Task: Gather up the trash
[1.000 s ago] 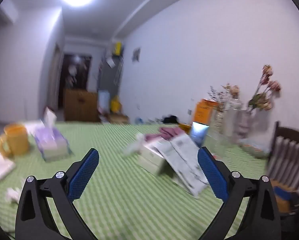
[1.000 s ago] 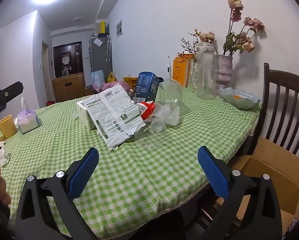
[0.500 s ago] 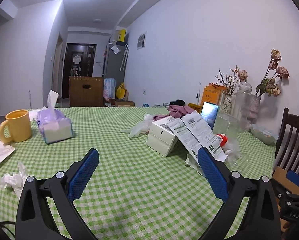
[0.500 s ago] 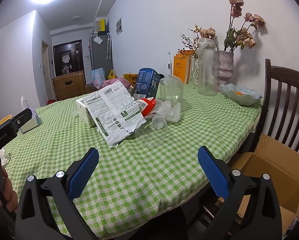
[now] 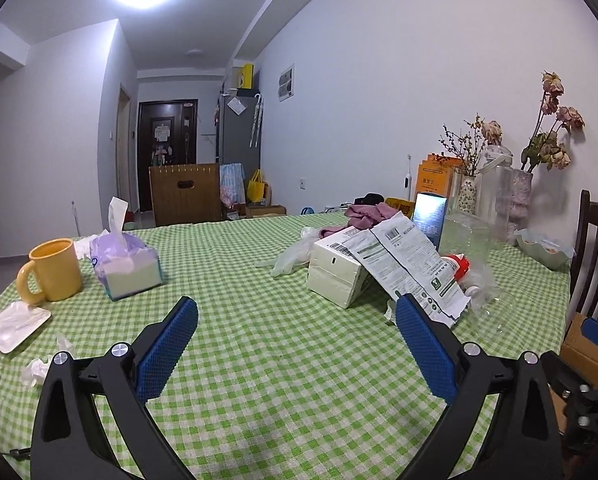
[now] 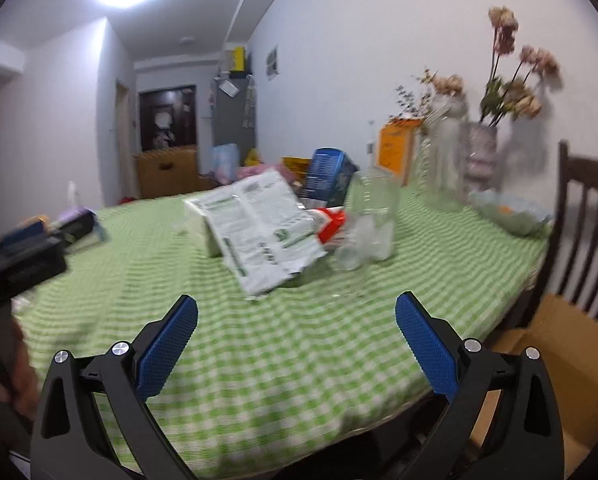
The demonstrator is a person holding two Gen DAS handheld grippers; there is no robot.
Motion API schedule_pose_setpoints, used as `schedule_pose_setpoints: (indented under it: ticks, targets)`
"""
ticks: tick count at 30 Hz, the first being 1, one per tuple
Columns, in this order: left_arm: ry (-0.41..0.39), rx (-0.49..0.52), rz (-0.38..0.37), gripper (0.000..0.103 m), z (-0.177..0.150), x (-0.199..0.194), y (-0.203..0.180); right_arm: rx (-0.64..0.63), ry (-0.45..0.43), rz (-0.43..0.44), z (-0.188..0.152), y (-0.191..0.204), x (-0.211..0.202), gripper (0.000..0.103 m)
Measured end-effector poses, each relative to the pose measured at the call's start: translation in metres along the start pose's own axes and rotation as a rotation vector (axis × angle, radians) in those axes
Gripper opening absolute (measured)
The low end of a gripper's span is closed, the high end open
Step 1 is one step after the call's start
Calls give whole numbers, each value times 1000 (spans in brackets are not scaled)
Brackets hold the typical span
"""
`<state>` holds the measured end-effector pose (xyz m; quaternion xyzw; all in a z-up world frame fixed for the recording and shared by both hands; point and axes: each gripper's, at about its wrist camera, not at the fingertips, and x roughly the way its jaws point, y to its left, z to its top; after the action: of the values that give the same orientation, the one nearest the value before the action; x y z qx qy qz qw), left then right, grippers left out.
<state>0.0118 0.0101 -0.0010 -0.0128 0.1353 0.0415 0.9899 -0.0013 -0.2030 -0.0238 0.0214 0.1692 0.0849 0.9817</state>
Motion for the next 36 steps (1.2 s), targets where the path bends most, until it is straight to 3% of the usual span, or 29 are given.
schedule_pose_setpoints:
  ticks: [7,15,36]
  targets:
    - [1,5,0,96,1,-1,-2,18,-55,-16,4,-3,-16,95]
    - [-4,-9,14,96,1,-3,0,12,-41,-24,2,-2,-13,95]
    - [40,-4,-58,96,5,-2,0,12,-38,-32,-2,-7,-12,95]
